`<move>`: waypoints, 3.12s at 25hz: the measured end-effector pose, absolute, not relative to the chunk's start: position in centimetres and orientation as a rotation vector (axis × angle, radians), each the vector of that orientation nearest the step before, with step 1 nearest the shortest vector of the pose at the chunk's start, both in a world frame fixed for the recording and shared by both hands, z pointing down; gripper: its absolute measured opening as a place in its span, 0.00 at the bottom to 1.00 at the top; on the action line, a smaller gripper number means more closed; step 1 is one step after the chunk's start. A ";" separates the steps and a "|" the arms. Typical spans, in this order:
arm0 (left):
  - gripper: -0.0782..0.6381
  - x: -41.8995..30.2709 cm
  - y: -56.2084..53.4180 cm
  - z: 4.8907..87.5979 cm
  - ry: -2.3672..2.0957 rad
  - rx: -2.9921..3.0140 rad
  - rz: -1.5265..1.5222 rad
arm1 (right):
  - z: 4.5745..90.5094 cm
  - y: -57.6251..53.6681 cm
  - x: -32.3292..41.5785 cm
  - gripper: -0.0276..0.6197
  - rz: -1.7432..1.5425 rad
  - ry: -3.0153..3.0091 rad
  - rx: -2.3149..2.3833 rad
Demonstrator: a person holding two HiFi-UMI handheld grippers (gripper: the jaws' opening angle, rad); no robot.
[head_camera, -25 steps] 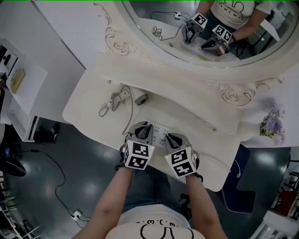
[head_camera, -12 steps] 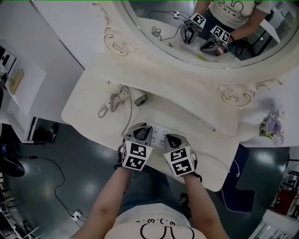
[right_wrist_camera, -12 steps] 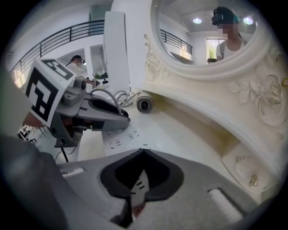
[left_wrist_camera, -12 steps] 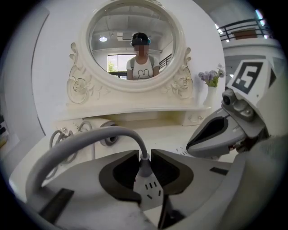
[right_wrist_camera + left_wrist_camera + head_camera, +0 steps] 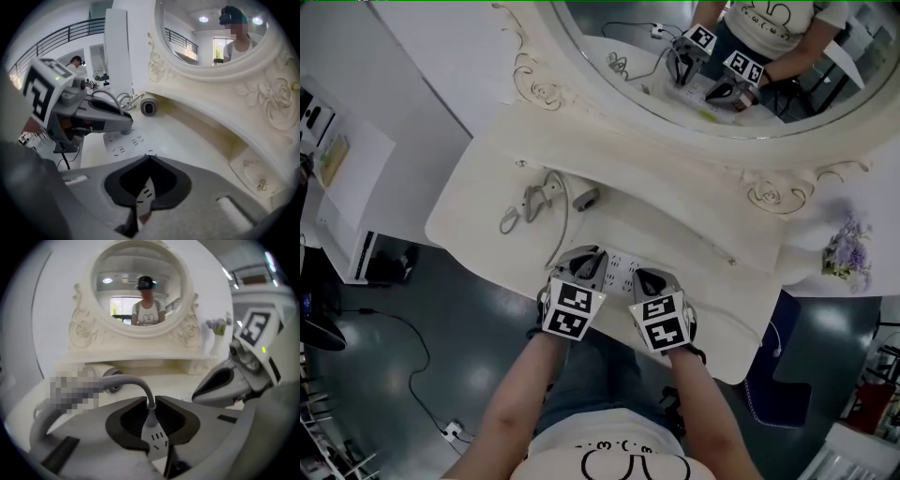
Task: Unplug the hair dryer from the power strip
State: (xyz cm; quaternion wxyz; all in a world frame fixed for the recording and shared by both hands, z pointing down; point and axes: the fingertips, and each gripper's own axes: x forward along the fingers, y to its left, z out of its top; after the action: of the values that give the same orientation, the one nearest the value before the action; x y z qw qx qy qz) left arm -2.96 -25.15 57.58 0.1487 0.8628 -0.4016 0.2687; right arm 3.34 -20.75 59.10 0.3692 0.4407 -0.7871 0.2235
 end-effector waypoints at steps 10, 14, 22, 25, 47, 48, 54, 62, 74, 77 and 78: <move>0.18 -3.2 -24.9 57.2 -1.166 2.478 0.757 | 59.1 -20.7 3.1 0.04 0.552 -2.003 1.149; 0.18 -3.4 -25.2 57.0 -1.197 2.444 0.759 | 59.1 -20.7 3.0 0.04 0.575 -2.013 1.146; 0.18 -3.4 -25.4 56.6 -1.158 2.438 0.691 | 59.1 -20.8 3.0 0.04 0.564 -2.015 1.147; 0.18 -2.3 -24.8 56.4 -1.192 2.566 0.877 | 59.1 -20.8 3.1 0.04 0.567 -2.005 1.146; 0.18 -5.2 -26.9 44.5 -1.258 2.537 0.337 | 58.9 -20.6 3.2 0.04 0.618 -2.021 1.167; 0.18 -5.3 -27.0 44.6 -1.263 2.535 0.344 | 58.9 -20.6 3.2 0.04 0.618 -2.019 1.163; 0.18 -7.3 -28.1 46.6 -1.282 2.477 0.405 | 58.9 -20.8 3.4 0.04 0.662 -2.031 1.168; 0.18 -10.4 -30.6 51.8 -1.278 2.360 0.424 | 58.0 -21.5 4.2 0.04 0.709 -2.034 1.257; 0.20 -9.5 -30.9 58.6 -1.201 2.251 0.528 | 54.3 -20.1 5.4 0.04 0.708 -1.990 1.491; 0.39 -9.8 -30.4 59.0 -1.189 2.210 0.503 | 54.5 -19.3 5.0 0.04 0.723 -1.982 1.496; 0.46 -9.9 -30.1 58.9 -1.182 2.201 0.485 | 54.4 -19.2 4.8 0.04 0.725 -1.983 1.495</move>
State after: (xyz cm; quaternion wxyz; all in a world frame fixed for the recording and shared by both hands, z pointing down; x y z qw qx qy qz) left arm -9.89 -30.09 58.93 0.2939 0.8267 -0.4438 0.1822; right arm 4.76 -19.15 54.44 0.2737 0.5557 -0.7373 0.2697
